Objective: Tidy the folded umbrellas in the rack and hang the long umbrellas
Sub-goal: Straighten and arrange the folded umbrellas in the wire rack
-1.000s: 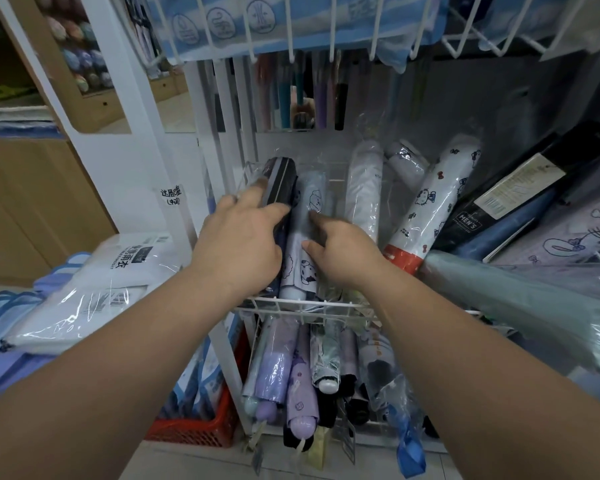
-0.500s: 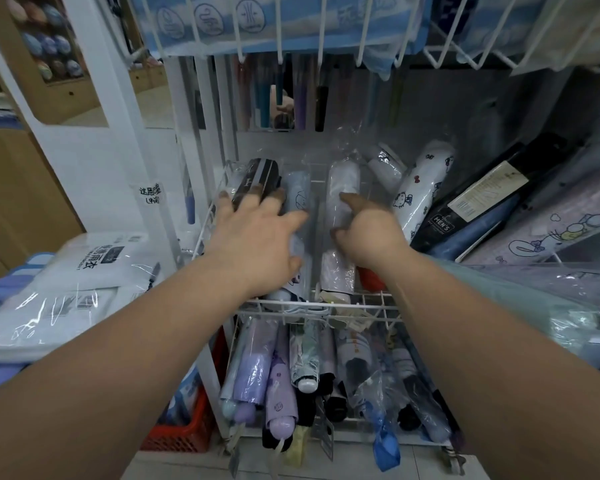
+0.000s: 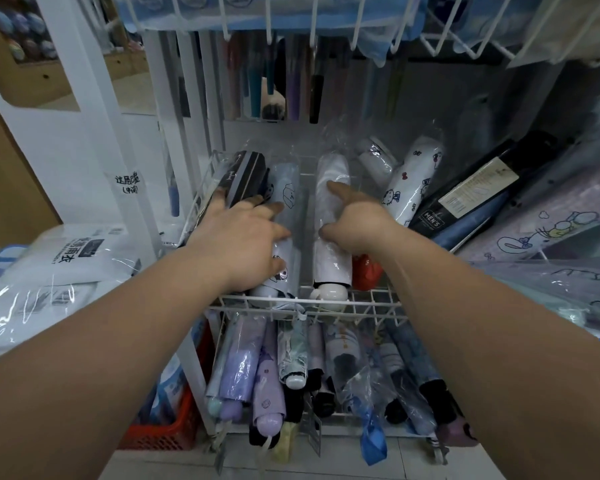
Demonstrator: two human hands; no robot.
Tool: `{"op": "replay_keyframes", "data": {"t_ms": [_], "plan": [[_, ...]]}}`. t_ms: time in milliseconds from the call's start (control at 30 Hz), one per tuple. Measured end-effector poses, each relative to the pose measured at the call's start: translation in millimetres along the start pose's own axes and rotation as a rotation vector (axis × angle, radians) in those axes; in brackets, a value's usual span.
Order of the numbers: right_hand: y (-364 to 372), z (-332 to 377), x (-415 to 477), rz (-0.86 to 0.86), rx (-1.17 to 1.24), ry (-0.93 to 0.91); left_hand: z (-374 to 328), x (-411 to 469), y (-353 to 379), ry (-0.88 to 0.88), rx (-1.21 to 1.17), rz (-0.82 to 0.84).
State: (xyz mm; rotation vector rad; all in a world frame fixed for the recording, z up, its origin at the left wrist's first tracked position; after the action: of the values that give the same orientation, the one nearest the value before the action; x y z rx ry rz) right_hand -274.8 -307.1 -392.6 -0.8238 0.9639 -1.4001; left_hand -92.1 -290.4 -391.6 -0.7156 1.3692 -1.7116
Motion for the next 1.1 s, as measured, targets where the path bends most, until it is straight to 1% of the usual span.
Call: {"op": "replay_keyframes", "data": {"t_ms": [67, 233, 467, 600, 733, 833, 867, 900, 967, 1000, 1033, 1100], "plan": [[-3.1, 2.6, -3.6, 0.03, -0.05, -0.013, -0.8, 1.0, -0.2, -0.002, -0.012, -0.007], [-8.2, 4.3, -5.9, 0.061, -0.071, -0.023, 0.4, 1.0, 0.9, 0.003, -0.023, -0.01], [17.8, 1.4, -6.9, 0.127, -0.074, -0.005, -1.0, -1.8, 0.9, 0.007, -0.026, -0.005], [23.1, -0.7, -15.3, 0.137, -0.054, -0.042, -1.4, -2.5, 1.1, 0.0, -0.024, -0.002], [29.0, -1.7, -26.0, 0.239, -0.087, -0.036, -3.9, -2.5, 0.7, 0.002, -0.015, -0.005], [26.7, -2.9, -35.0, 0.38, 0.003, -0.012, -4.0, -3.3, 0.5, 0.0, -0.013, 0.001], [22.0, -1.2, -35.2, 0.381, 0.014, -0.019, -4.1, -3.5, 0.6, 0.002, -0.013, 0.002], [15.8, 0.9, -30.4, 0.321, -0.029, -0.031, -4.1, -3.5, 0.4, 0.004, -0.015, 0.001], [1.4, 5.2, -15.1, 0.105, -0.145, -0.04, -4.2, -3.0, 0.2, 0.008, -0.021, 0.001], [-1.6, 6.4, -8.6, 0.044, -0.134, -0.028, -3.9, -2.6, 0.2, 0.009, -0.023, 0.002], [0.7, 7.4, -3.4, 0.05, -0.092, -0.007, -3.5, -2.6, 0.3, 0.009, -0.023, 0.002], [15.1, 7.7, 0.6, 0.153, -0.013, 0.031, -2.2, -3.0, 1.1, 0.01, -0.013, -0.001]]}}
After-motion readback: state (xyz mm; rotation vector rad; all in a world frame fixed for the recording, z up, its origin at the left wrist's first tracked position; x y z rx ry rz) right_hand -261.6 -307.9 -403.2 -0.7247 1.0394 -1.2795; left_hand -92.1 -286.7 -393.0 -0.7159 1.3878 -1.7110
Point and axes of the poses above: each hand's wrist, its own x-axis towards the middle knuckle, its own y-axis out of the palm, z = x × y, the point moved 4 cm from there along x, towards the middle knuckle, and after that the axes turned 7 degrees about z, right-handed, at the moved point
